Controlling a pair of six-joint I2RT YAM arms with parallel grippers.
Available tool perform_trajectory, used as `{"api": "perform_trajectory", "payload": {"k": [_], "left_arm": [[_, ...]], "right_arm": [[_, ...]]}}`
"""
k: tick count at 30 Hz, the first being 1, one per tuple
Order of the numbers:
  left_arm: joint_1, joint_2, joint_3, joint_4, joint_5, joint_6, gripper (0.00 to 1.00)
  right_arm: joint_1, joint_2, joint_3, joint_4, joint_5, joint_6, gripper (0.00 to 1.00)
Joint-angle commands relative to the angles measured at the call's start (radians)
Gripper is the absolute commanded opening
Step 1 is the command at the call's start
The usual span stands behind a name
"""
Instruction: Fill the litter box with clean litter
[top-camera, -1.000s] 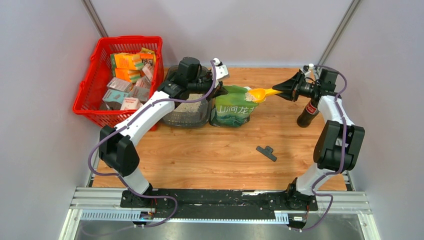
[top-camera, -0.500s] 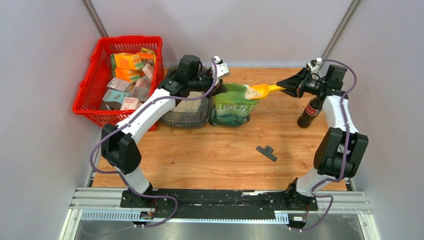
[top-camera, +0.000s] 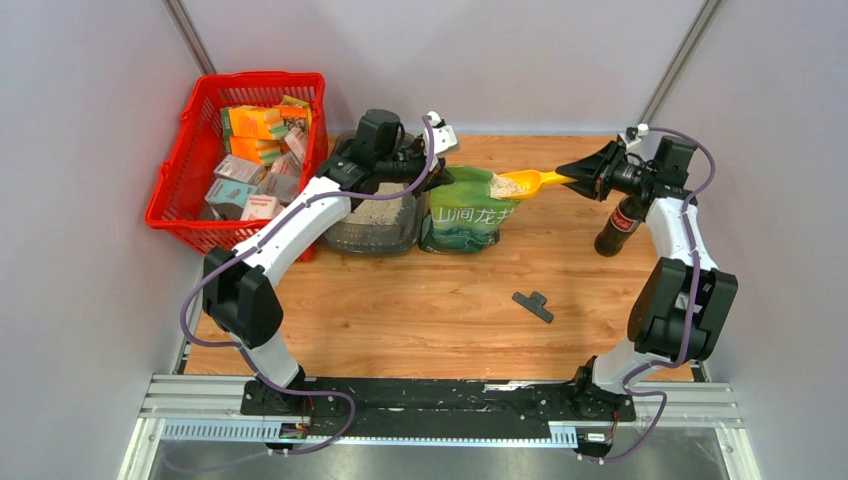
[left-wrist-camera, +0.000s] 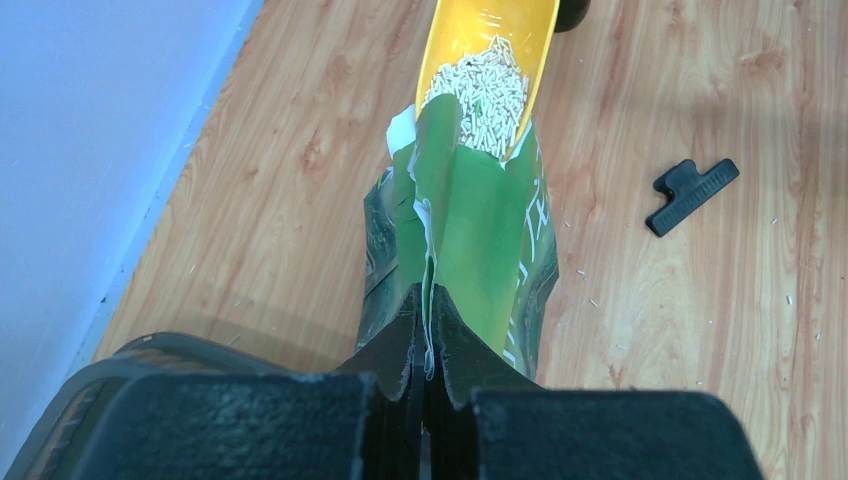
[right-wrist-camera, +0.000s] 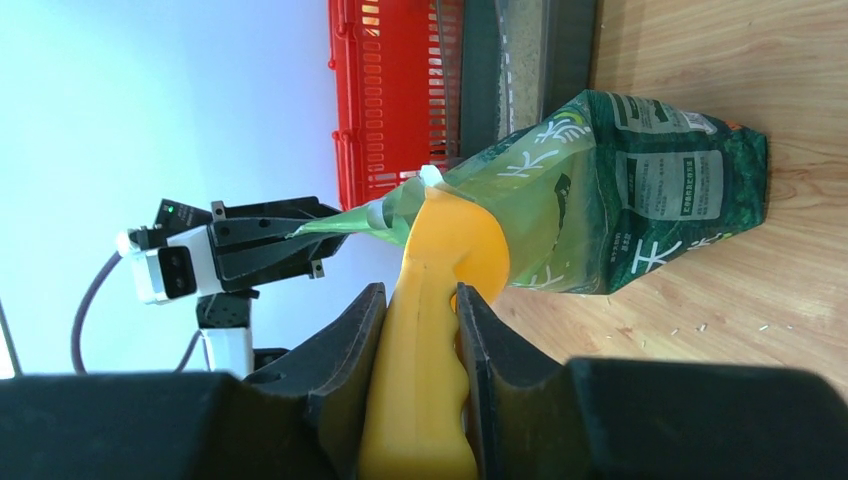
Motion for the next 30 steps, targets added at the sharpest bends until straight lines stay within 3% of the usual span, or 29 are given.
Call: {"api": "perform_trajectory", "payload": {"k": [1,14,18,30], "left_arm": [[0.023,-0.034,0.059,0.034,-0.017,0.023,0.0],[0.049,0.021,0.119,0.028,-0.027,0.003,0.0],[0.054,0.03,0.128,0.024,-0.03,-0.002,0.0],[0.063,0.084,0.167,-0.002,-0.097,-0.008,0.0]], "right_arm": [[-0.017,-0.042,-0.034,0.168,0.002,0.138,0.0],[-0.045,-0.019,-0.017,0.172,-0.024,0.126,0.0],[-0.046,-0.01,-0.034,0.314,-0.045,0.224,0.0],[-0.016,-0.01,-0.005,0.434,-0.068,0.373,0.0]]}}
